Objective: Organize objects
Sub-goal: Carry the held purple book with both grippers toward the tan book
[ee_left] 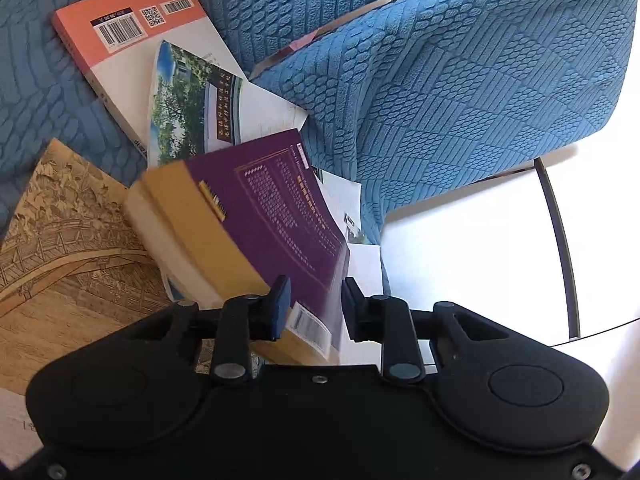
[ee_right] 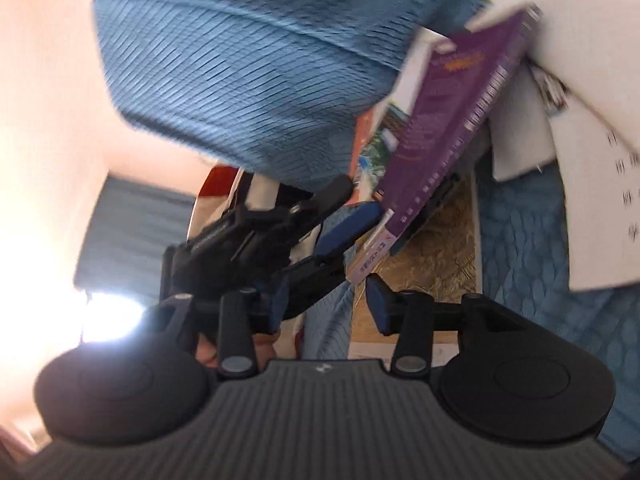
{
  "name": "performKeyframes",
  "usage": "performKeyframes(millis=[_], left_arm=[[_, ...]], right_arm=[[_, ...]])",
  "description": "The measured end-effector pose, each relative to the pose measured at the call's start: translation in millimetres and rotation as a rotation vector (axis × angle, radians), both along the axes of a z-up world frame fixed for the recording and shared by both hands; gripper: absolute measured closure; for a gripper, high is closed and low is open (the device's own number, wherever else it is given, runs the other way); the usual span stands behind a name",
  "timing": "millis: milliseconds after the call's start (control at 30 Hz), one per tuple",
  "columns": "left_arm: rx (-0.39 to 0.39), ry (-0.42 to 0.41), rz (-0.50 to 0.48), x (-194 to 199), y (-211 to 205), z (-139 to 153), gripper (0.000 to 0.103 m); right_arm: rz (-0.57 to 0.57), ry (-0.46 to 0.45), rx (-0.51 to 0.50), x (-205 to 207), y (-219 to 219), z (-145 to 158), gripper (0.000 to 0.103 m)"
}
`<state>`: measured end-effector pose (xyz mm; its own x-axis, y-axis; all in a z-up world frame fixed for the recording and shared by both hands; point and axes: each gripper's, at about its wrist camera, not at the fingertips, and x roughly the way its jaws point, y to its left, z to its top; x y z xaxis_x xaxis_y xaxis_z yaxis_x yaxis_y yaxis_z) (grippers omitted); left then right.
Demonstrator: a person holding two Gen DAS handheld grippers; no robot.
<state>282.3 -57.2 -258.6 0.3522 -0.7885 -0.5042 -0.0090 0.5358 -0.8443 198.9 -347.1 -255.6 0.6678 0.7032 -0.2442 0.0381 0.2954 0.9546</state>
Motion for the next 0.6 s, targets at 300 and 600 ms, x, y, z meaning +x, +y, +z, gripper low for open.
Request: performKeyframes(millis=[300,600], left_arm=[[0.032,0.036,0.067,-9,20,-1,0.068],[-0.172,0.124,0.147,-1,22,-20,0.049]], right_arm=[[-0.128,0.043,0.019,10,6,-10,0.076],[-0.153,-0.005,0.004,14,2,6,0.085]])
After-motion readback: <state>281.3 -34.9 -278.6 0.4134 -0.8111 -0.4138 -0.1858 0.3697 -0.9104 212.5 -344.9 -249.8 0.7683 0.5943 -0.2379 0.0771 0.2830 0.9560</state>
